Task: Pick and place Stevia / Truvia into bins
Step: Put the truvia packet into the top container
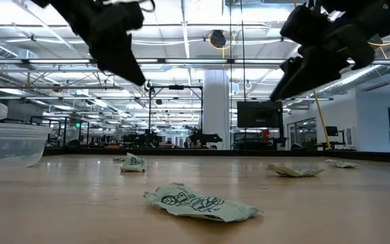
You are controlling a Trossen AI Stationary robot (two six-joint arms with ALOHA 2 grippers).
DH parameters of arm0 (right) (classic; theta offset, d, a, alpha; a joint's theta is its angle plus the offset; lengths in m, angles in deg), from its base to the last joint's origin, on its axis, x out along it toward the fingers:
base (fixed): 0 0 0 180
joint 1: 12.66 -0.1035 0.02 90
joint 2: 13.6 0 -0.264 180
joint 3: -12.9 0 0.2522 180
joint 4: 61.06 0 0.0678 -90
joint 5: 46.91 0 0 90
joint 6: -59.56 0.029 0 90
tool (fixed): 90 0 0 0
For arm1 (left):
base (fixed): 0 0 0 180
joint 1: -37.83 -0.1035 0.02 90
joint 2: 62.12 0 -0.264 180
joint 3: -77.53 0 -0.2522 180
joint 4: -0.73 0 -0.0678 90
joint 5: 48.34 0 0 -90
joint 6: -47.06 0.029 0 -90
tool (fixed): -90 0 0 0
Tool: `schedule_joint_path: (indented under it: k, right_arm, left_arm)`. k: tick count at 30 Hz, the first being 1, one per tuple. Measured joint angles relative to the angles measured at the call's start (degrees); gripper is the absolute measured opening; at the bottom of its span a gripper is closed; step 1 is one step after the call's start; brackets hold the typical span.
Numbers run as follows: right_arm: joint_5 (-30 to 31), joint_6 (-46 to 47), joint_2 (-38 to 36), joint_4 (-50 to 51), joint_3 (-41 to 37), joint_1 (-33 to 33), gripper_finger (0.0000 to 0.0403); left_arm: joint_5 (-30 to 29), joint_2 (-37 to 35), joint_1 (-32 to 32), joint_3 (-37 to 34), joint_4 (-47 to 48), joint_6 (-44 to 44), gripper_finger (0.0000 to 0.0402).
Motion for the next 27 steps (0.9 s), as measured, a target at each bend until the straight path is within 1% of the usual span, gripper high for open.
schedule_joint_path:
  k: [2,4,5,9,11,14,20,27]
  right_arm:
    - [1.5,-2.8,0.0,-1.7,0.0,0.0,0.0183]
    - [1.4,-5.7,0.0,-2.7,0.0,0.0,0.0183]
    - [1.3,-7.0,0.0,-3.2,0.0,0.0,0.0183]
    - [1.2,-9.1,0.0,-3.9,0.0,0.0,0.0183]
    - [1.2,-9.1,0.0,-3.5,0.0,0.0,0.0183]
    - [1.2,-8.9,0.0,-3.2,0.0,0.0,0.0183]
    - [1.2,-10.2,0.0,-4.0,-2.6,0.0,0.0183]
    - [1.3,-12.0,0.0,-4.6,-4.9,0.0,0.0183]
  left_arm:
    - [3.4,2.2,-1.7,0.1,0.4,-1.4,0.0093]
    - [4.3,5.1,-2.8,0.0,2.8,-1.5,0.0093]
    - [3.9,6.6,-3.2,0.0,3.4,-1.0,0.0093]
    - [-1.4,12.4,-4.5,0.0,5.8,1.9,0.0093]
    - [-2.2,15.1,-5.1,0.0,6.3,3.8,0.0093]
    - [-3.6,17.9,-5.9,0.0,7.6,4.3,0.0093]
    - [-4.1,21.4,-7.4,0.0,9.6,4.5,0.0093]
    - [-4.4,22.2,-9.5,0.0,8.7,6.0,0.0093]
